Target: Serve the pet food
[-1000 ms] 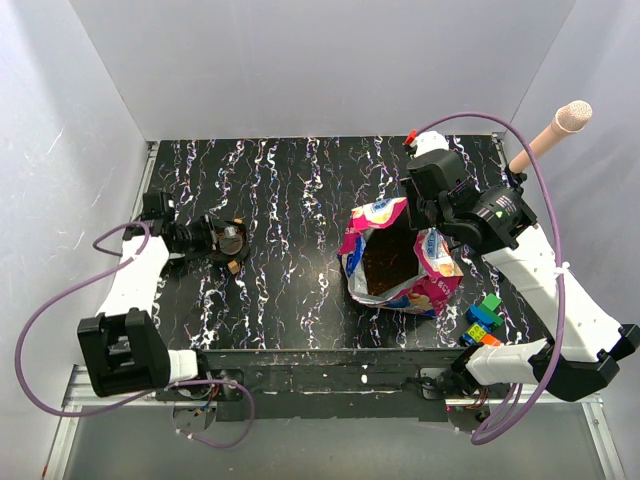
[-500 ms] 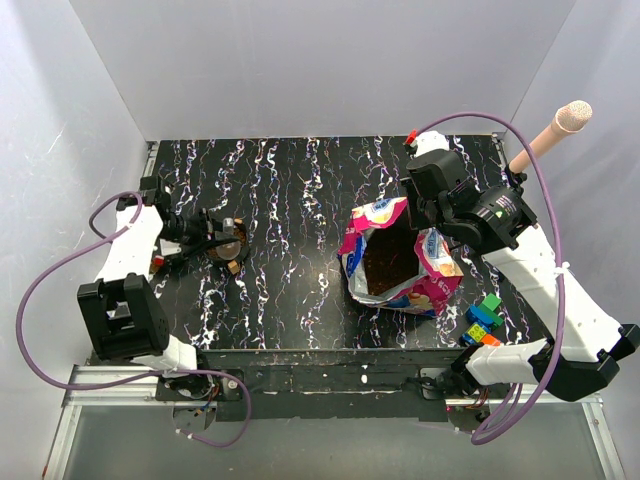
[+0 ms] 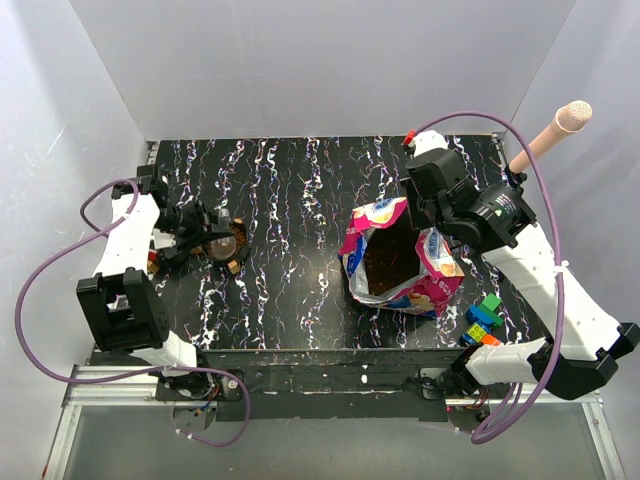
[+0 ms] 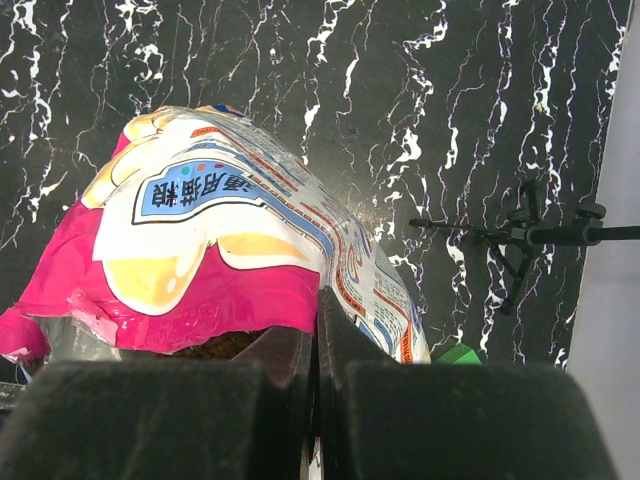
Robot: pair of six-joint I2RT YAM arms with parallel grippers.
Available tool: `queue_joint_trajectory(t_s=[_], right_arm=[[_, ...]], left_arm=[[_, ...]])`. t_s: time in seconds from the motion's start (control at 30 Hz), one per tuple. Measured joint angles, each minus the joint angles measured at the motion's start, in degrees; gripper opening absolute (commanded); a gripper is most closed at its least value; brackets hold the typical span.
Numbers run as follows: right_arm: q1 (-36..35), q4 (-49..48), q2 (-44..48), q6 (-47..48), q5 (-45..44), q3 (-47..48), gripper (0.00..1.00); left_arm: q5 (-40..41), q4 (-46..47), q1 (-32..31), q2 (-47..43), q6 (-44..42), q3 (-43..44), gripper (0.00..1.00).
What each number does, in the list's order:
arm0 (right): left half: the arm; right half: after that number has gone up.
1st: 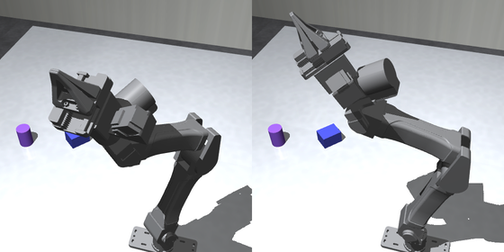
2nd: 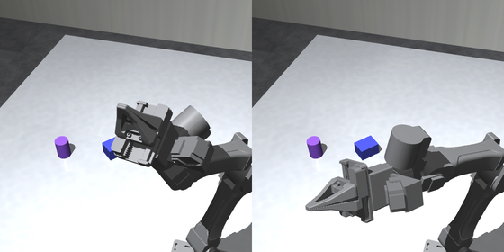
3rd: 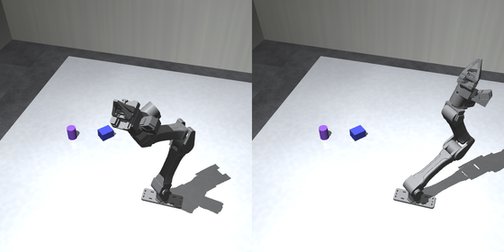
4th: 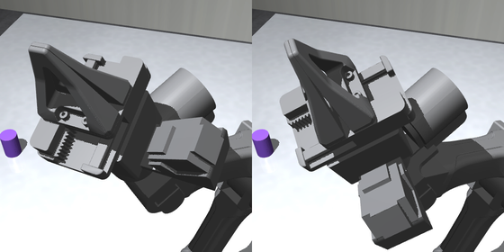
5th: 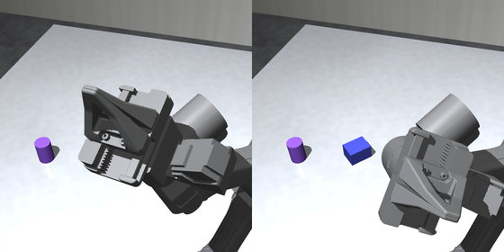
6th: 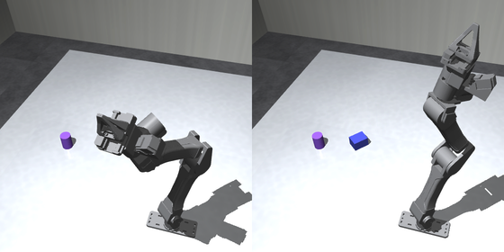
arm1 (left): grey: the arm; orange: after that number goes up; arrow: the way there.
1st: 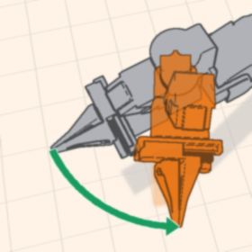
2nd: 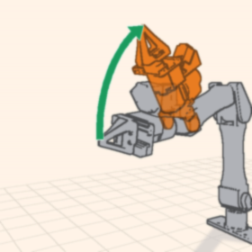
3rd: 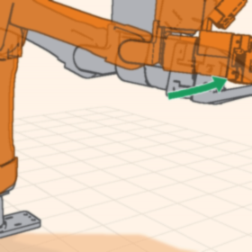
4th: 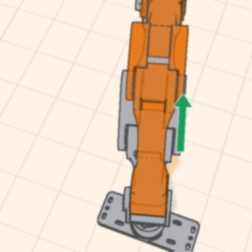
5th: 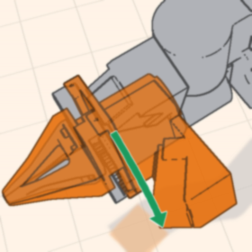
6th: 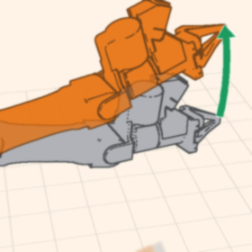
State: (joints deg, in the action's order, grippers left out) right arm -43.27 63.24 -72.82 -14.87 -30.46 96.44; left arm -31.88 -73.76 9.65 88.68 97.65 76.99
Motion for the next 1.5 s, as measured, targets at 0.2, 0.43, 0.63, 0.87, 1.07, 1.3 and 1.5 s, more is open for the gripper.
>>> queue_joint_trajectory(t_s=[0.2, 0.43, 0.63, 0.87, 1.07, 1.3, 1.5], right_arm=[[0.0, 0.3, -0.7, 0.5, 0.0, 0.6, 0.01], [0.0, 1.0, -2.0, 0.6, 0.0, 1.8, 0.01], [0.5, 3.3, -6.3, 0.3, -1.6, 6.0, 0.01], [4.1, 3.4, -13.4, 0.2, -2.8, 12.3, 0.01], [4.6, 2.4, -15.8, -0.1, -1.9, 14.1, 0.01], [3.5, 4.7, -17.1, -0.5, -1.1, 16.8, 0.01], [3.1, 7.0, -19.5, -0.9, -0.8, 20.4, 0.01]], left_arm=[[0.5, -2.8, 0.0, 0.0, -2.2, 6.8, 0.0], [1.9, -1.0, -2.9, -1.2, -17.1, 18.0, 0.0], [-6.9, 8.5, -17.7, -7.6, -26.3, 7.5, 0.0], [-11.5, 7.6, -30.6, -8.9, -36.2, 11.3, 0.0], [-15.4, 2.4, -31.1, -13.1, -38.7, 15.0, 0.0], [-21.1, 8.9, -35.7, -13.8, -29.8, 21.8, 0.0], [-21.5, 16.4, -47.0, -9.7, -22.2, 22.9, 0.0]])
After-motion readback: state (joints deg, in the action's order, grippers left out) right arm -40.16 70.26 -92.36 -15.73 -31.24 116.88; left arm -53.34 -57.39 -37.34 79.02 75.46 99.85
